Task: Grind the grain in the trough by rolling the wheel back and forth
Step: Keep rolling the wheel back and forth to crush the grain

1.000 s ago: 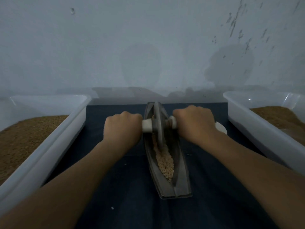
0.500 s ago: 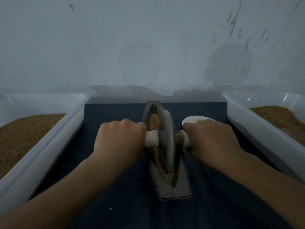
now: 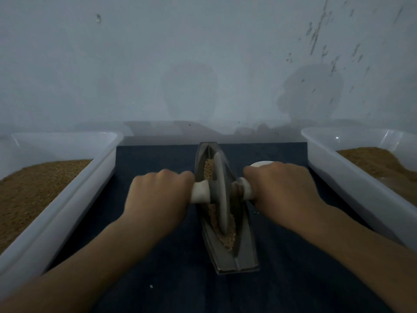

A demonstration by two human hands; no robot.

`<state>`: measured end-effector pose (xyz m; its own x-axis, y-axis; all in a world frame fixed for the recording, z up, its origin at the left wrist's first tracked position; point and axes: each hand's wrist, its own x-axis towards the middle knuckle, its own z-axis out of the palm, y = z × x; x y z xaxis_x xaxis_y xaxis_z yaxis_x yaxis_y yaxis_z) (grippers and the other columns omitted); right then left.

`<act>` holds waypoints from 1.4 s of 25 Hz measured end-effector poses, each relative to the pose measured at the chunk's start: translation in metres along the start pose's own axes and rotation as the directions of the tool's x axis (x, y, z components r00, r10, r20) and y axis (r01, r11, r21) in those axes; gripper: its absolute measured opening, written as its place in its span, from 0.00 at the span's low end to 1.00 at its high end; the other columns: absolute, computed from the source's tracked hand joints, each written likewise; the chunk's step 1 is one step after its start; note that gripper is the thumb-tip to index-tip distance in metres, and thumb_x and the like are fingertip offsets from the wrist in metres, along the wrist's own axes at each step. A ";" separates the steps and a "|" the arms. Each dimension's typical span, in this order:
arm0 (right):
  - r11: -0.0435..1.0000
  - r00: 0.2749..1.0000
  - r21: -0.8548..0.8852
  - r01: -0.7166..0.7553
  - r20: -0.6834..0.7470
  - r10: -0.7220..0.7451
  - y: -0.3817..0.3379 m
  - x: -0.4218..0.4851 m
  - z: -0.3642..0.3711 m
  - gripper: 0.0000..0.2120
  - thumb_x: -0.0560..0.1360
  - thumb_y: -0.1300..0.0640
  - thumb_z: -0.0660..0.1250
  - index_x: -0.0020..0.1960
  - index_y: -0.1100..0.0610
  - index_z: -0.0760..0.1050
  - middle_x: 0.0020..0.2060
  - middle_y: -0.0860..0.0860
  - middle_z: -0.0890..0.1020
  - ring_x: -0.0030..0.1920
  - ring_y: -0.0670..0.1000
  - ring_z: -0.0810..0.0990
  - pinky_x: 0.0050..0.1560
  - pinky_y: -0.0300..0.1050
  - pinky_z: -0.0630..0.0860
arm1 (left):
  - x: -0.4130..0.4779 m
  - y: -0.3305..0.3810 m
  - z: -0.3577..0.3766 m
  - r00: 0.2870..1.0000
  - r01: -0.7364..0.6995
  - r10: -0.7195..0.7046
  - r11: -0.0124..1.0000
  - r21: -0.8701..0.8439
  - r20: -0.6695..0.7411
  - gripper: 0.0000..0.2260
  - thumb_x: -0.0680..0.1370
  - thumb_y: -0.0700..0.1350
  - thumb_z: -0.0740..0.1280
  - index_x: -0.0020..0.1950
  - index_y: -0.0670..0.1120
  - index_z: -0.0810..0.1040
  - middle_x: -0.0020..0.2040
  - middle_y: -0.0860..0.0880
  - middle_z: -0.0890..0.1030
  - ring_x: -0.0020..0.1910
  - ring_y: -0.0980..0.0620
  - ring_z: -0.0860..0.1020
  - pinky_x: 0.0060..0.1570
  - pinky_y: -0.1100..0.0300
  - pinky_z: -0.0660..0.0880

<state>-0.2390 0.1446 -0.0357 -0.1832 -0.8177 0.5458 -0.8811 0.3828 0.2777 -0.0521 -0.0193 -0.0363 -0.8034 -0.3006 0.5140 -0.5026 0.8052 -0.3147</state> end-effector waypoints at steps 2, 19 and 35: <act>1.000 1.000 -0.028 0.011 -0.021 -0.012 0.002 -0.002 -0.006 0.29 0.54 0.60 0.77 0.35 0.47 0.56 0.25 0.45 0.68 0.24 0.48 0.62 0.29 0.35 0.46 | -0.004 -0.005 0.001 0.999 -0.009 0.008 1.000 -0.016 -0.046 0.27 0.59 0.51 0.79 0.37 0.54 0.59 0.27 0.56 0.60 0.23 0.54 0.56 0.28 0.65 0.47; 0.992 0.992 -0.074 -0.107 0.057 0.111 0.006 -0.007 0.013 0.23 0.64 0.52 0.69 0.35 0.46 0.52 0.26 0.45 0.66 0.26 0.47 0.65 0.26 0.38 0.50 | 0.018 -0.011 0.004 0.998 -0.044 0.041 0.994 0.103 0.038 0.18 0.66 0.54 0.73 0.37 0.56 0.62 0.28 0.55 0.56 0.24 0.55 0.52 0.26 0.62 0.48; 0.996 0.999 -0.073 -0.049 0.010 0.050 0.004 0.012 0.009 0.22 0.60 0.57 0.76 0.33 0.45 0.60 0.25 0.46 0.70 0.23 0.51 0.68 0.29 0.36 0.46 | 0.012 -0.006 0.017 0.998 0.055 -0.055 0.998 0.015 0.040 0.22 0.66 0.51 0.73 0.34 0.55 0.57 0.28 0.56 0.58 0.24 0.56 0.53 0.26 0.63 0.50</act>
<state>-0.2486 0.1321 -0.0353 -0.2313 -0.8015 0.5514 -0.8369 0.4530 0.3074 -0.0643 -0.0365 -0.0418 -0.7863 -0.3647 0.4986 -0.5505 0.7799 -0.2977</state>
